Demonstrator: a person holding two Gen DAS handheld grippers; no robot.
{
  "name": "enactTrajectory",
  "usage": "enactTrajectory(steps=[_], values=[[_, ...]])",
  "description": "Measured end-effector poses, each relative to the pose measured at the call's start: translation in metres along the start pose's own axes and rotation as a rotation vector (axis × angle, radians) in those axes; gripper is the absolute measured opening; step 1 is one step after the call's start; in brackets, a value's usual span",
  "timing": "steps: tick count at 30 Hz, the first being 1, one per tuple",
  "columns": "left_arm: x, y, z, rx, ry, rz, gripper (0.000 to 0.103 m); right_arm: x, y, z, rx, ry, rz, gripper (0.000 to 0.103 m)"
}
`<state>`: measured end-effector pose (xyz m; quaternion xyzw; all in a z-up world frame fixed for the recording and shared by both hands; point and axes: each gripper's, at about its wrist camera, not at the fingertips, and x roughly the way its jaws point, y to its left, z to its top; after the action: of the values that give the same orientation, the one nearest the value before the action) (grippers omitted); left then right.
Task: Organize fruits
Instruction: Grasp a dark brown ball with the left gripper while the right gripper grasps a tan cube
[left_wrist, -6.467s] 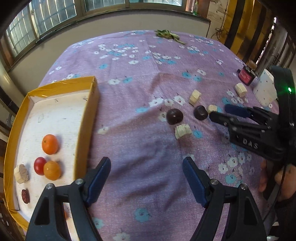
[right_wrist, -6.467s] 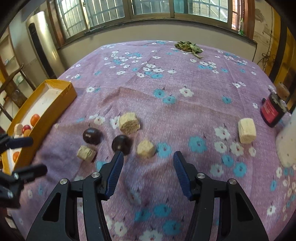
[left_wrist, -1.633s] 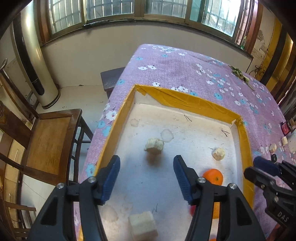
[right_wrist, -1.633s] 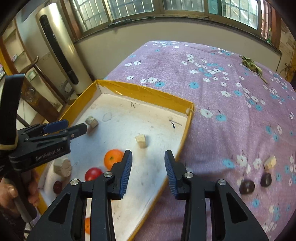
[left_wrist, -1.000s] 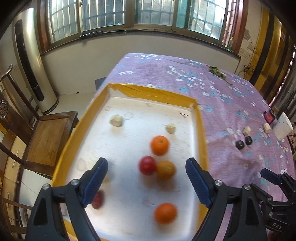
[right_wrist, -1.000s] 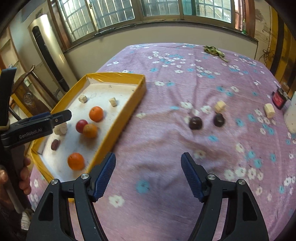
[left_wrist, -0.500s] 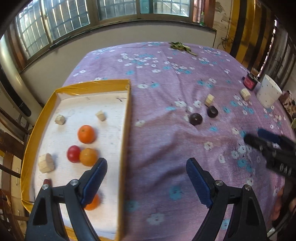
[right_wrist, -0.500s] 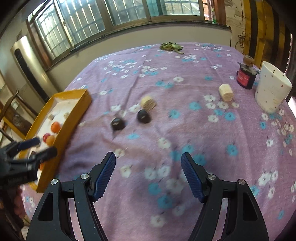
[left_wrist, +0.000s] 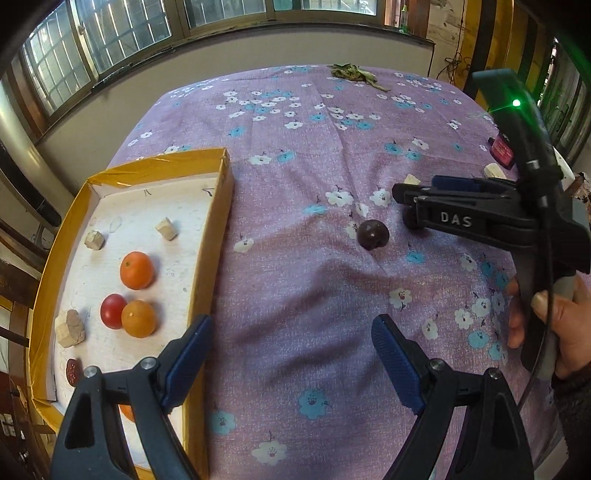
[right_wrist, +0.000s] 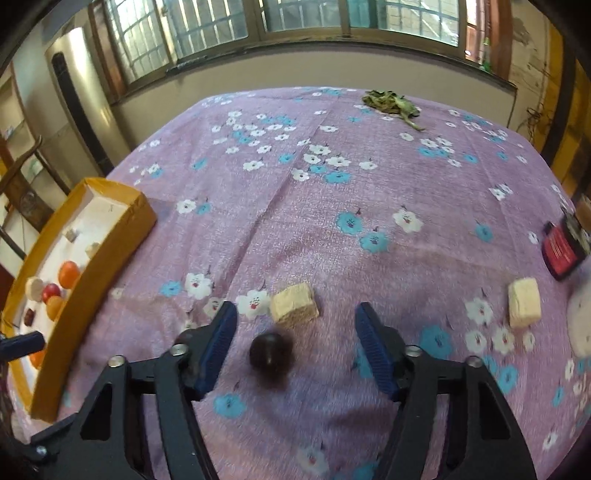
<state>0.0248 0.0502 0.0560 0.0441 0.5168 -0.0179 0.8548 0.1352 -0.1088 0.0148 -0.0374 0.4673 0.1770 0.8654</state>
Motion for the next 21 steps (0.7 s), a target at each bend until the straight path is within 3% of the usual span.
enactTrajectory(steps=[2, 10, 18, 19, 21], values=[[0.004, -0.002, 0.004, 0.001, 0.005, -0.002, 0.089, 0.006, -0.005, 0.000, 0.007, 0.016, 0.042, 0.028], [0.030, -0.024, 0.033, 0.001, -0.005, -0.076, 0.088, -0.030, -0.022, -0.011, 0.043, -0.056, 0.046, 0.028], [0.064, -0.048, 0.048, 0.068, 0.011, -0.119, 0.045, -0.056, -0.043, -0.031, 0.081, -0.073, 0.037, 0.028], [0.063, -0.047, 0.049, 0.063, -0.002, -0.132, 0.032, -0.058, -0.044, -0.032, 0.083, -0.076, 0.035, 0.028], [0.063, -0.046, 0.050, 0.046, 0.004, -0.166, 0.027, -0.063, -0.045, -0.035, 0.085, -0.085, 0.028, 0.028]])
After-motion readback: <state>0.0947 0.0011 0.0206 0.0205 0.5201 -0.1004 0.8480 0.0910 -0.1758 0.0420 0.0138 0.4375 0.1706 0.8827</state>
